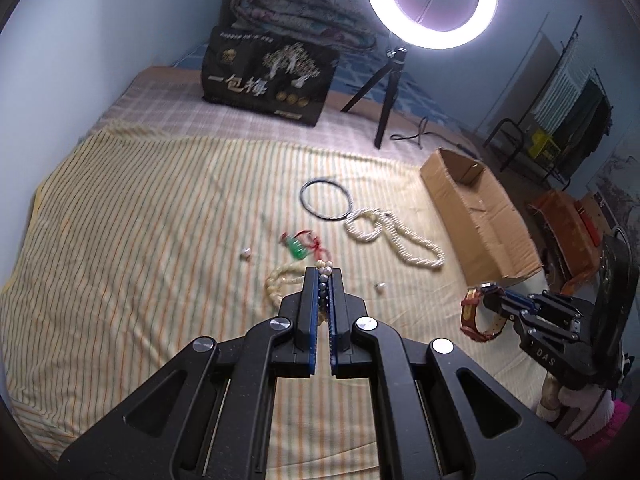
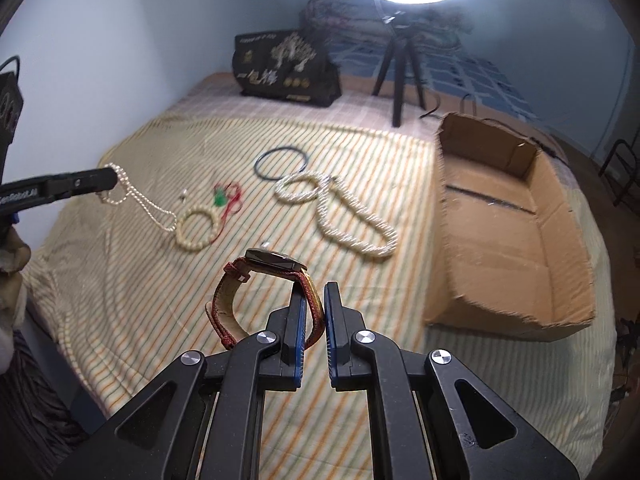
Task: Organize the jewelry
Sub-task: 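Carry the watch with the right tool and the pearls with the left tool over the cardboard box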
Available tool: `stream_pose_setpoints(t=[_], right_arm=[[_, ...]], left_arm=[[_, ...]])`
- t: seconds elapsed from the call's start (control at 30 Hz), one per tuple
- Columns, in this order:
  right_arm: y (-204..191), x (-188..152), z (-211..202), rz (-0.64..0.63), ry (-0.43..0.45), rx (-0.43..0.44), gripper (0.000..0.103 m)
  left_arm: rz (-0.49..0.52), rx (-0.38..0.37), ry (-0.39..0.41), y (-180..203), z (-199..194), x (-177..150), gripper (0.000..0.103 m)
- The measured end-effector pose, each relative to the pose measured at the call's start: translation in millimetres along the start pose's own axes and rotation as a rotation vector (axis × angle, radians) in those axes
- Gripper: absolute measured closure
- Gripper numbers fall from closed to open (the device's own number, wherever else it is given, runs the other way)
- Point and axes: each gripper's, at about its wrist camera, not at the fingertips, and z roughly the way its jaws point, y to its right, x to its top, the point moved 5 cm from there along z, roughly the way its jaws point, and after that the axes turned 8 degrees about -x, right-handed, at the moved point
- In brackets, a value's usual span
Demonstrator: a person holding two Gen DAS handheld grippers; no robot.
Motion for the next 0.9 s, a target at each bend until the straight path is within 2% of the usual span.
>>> stream_pose_setpoints(t=[0.23,0.5,0.9], right_arm=[[52,12,-16,0.106,0.048,-0.053,0.096],[106,15,-21,0.214,0.061,-0.105,0.096],[167,22,-12,0.292,0.058,-0.182,0.096]], left_arm=[[0.027,-0.050,0.026,33,-1,12,0.101],[0.085,-0.109,0.021,84,14,21,0.101],[0.144,-0.170,0.015,144,39,41,0.102]])
